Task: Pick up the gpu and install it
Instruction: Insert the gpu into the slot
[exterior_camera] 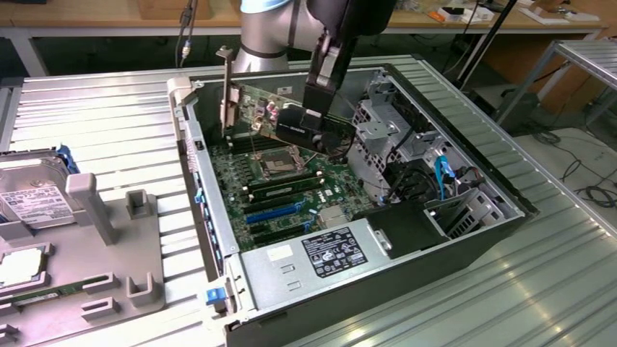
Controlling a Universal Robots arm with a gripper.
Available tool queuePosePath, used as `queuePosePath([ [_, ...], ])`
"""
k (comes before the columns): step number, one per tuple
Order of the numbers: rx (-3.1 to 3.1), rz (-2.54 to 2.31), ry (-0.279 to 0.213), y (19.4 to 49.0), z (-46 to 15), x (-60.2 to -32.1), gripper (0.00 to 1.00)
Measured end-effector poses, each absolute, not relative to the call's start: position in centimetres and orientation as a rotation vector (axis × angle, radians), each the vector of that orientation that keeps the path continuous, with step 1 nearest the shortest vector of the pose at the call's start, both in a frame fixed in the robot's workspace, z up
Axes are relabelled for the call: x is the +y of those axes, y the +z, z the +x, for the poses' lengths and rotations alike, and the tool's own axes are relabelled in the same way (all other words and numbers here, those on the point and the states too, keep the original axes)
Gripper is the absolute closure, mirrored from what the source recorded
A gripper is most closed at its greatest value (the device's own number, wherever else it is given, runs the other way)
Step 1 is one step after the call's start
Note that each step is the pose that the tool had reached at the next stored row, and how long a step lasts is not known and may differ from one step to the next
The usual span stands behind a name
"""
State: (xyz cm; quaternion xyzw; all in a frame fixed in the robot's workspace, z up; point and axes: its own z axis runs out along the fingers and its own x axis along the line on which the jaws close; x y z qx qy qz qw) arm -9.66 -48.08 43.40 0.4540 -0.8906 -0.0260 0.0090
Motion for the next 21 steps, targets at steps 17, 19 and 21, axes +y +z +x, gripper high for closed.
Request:
queuePosePath([
  [17, -2.633, 1.669, -0.078, 43.4, -8.6, -48.1, 0.73],
  [19, -2.612, 1.701, -0.078, 43.4, -8.5, -48.1, 0.73],
  [21, -2.594, 1.727, -0.077, 43.4, -8.5, -48.1, 0.73],
])
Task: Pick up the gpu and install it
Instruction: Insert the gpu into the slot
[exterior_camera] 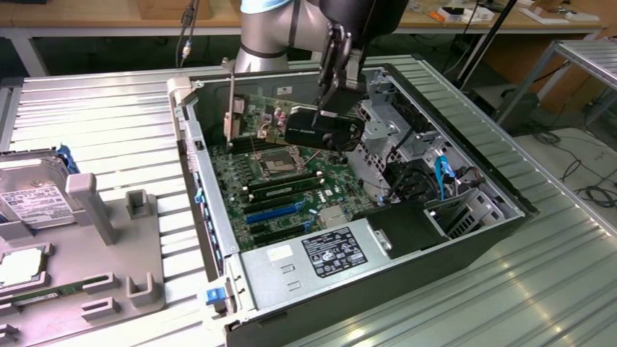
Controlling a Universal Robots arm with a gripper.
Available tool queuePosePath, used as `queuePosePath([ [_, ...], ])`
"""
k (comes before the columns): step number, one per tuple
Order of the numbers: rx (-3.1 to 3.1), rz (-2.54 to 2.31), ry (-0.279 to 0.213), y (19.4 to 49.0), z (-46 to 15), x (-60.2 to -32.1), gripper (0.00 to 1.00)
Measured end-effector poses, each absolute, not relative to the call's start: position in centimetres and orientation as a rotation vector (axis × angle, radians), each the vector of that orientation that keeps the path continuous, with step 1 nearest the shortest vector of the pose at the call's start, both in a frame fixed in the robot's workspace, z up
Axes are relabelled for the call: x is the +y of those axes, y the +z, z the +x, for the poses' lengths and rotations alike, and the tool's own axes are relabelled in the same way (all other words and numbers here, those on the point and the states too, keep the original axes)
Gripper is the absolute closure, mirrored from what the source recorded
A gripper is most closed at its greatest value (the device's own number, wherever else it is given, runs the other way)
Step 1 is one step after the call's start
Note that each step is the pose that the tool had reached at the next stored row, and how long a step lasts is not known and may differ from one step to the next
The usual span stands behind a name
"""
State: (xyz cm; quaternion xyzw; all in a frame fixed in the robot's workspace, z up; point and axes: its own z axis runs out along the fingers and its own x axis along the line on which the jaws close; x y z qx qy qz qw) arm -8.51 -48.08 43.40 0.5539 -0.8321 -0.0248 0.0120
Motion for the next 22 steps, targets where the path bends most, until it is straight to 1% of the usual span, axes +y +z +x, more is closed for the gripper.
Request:
queuePosePath([
  [22, -2.384, 2.0, -0.074, 43.4, -7.9, -48.05, 0.73],
])
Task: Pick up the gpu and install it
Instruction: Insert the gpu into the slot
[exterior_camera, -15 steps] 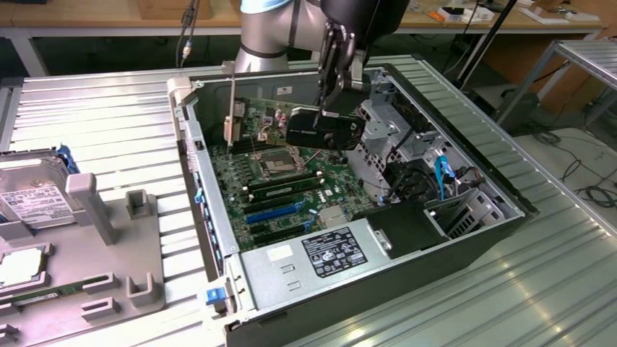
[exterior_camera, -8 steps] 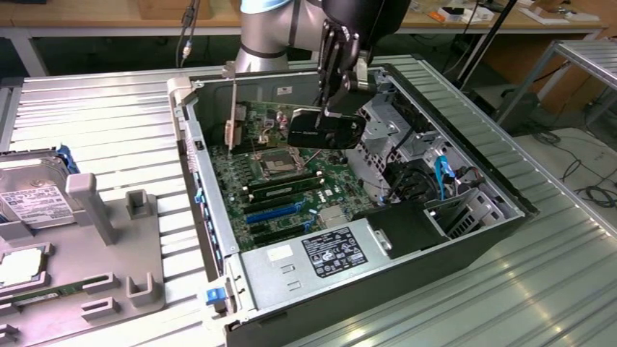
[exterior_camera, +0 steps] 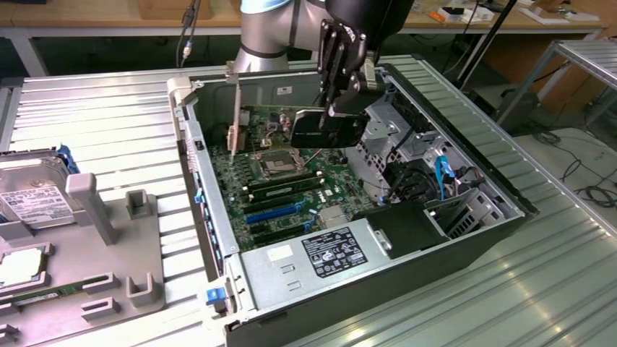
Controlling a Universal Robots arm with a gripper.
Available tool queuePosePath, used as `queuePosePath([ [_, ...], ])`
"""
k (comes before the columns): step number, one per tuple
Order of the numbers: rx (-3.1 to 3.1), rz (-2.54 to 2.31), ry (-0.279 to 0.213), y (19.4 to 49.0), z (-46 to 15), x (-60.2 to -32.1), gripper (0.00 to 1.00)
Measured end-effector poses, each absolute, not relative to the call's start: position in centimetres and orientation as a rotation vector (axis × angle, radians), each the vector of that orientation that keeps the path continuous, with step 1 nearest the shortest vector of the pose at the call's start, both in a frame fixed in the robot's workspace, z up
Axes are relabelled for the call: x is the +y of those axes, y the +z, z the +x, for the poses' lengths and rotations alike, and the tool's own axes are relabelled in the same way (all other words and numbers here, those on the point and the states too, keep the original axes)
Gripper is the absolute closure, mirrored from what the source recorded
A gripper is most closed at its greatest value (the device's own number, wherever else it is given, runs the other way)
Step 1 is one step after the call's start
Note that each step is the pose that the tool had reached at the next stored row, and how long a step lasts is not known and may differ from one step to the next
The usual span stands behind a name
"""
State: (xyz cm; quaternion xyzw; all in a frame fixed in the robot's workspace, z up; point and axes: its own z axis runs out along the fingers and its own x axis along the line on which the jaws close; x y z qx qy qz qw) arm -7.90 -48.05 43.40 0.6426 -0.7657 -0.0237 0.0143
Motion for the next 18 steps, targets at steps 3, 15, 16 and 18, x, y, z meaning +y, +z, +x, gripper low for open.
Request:
queuePosePath([
  [3, -2.356, 2.033, -0.073, 43.4, -7.77, -48.04, 0.73],
  [15, -2.187, 2.209, -0.07, 43.4, -6.99, -48.03, 0.73],
  [16, -2.177, 2.218, -0.069, 43.4, -6.95, -48.03, 0.73],
  [18, -2.158, 2.236, -0.069, 43.4, -6.89, -48.03, 0.73],
])
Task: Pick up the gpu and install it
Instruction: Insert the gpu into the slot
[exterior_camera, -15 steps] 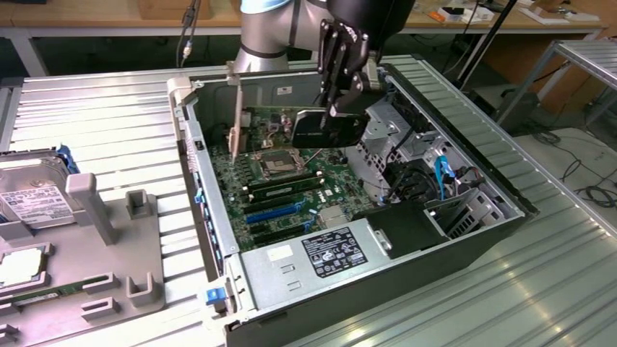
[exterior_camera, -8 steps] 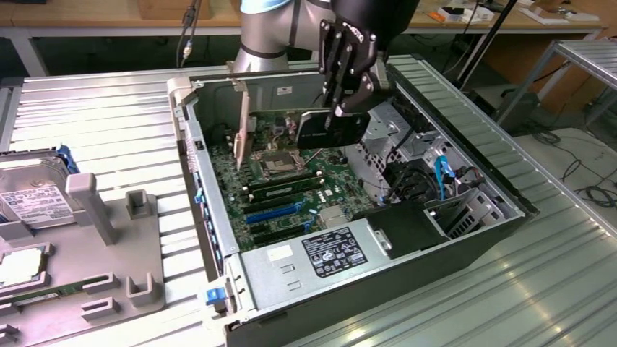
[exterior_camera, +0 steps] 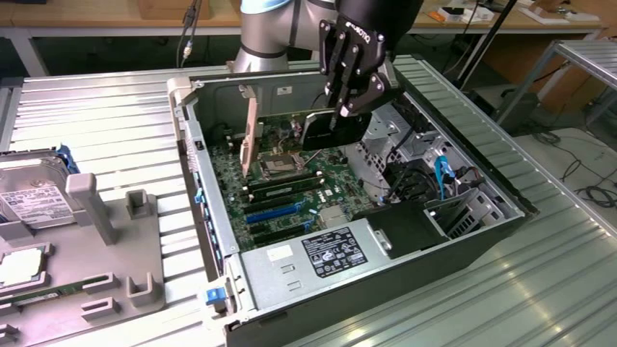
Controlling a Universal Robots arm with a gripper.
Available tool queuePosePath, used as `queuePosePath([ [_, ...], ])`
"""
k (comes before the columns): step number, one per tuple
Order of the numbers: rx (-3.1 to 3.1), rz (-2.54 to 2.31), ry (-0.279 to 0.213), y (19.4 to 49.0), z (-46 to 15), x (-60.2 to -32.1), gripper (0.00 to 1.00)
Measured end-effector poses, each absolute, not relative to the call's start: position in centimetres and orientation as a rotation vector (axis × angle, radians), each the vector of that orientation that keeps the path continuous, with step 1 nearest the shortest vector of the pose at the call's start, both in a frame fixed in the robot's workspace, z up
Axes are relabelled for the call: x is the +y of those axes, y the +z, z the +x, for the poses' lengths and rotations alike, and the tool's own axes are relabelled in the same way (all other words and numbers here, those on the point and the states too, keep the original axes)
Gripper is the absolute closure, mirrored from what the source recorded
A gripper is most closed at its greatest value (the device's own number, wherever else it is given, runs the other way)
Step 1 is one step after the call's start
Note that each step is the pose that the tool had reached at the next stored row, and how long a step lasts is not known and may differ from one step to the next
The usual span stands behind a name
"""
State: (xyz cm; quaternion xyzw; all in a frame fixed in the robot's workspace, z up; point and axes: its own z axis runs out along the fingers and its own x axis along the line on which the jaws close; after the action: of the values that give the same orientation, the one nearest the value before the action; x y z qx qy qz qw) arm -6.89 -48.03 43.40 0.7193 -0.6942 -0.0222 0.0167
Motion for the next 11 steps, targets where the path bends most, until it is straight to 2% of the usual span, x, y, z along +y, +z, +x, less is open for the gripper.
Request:
queuePosePath([
  [11, -2.155, 2.246, -0.064, 42.95, -6.87, -48.03, 0.73],
])
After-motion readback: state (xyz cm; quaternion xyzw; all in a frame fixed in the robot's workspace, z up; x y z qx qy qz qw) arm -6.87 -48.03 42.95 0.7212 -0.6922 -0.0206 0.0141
